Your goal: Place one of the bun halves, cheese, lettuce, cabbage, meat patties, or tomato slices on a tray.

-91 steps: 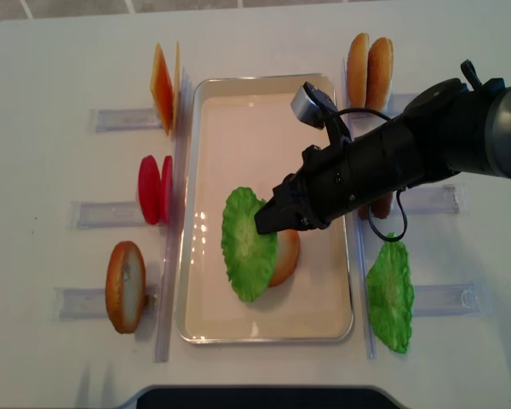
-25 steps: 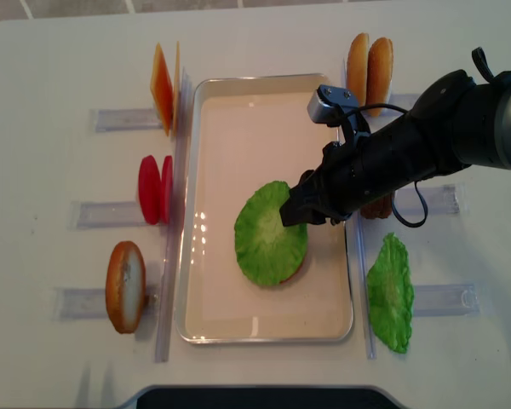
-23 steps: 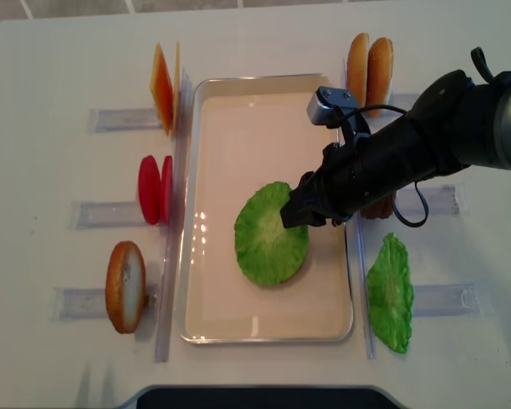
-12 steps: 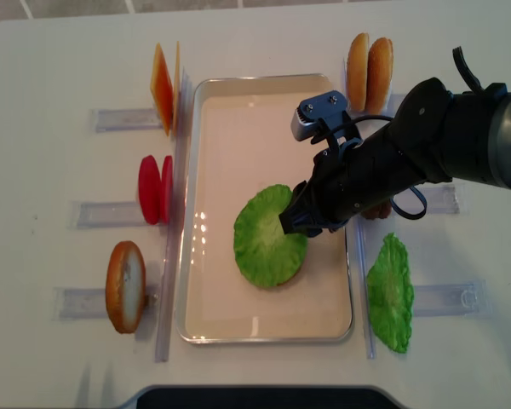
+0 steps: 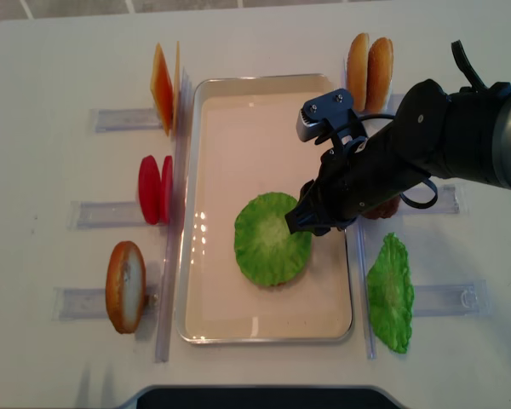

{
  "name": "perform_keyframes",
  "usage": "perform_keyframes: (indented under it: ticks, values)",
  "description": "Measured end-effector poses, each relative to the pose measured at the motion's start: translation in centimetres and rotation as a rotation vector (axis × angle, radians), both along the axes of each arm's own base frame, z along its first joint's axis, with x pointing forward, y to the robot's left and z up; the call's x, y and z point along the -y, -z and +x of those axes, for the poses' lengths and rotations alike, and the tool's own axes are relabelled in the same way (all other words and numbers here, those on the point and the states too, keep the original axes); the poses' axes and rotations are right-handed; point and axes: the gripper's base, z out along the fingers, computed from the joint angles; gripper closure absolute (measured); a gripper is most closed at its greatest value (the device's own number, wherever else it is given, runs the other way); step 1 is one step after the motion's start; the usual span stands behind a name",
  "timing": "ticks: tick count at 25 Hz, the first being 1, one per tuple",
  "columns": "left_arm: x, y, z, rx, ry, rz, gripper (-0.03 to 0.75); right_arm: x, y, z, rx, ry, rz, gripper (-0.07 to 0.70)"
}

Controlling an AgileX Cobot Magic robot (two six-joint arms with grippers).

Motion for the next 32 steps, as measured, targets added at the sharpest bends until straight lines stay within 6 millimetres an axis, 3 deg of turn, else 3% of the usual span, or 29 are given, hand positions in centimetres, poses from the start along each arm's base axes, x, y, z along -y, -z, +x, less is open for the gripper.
perform_keyframes:
  ticks: [20, 32]
  values:
    - [0.0, 0.0, 0.0, 0.0, 0.0, 0.0, 0.442, 1.4, -3.7, -0.7, 0.09, 0.032, -0.042, 0.326]
    - [0.0, 0.0, 0.0, 0.0, 0.0, 0.0, 0.442, 3.3, -6.7, -2.5, 0.076, 0.078, -0.111, 0.329]
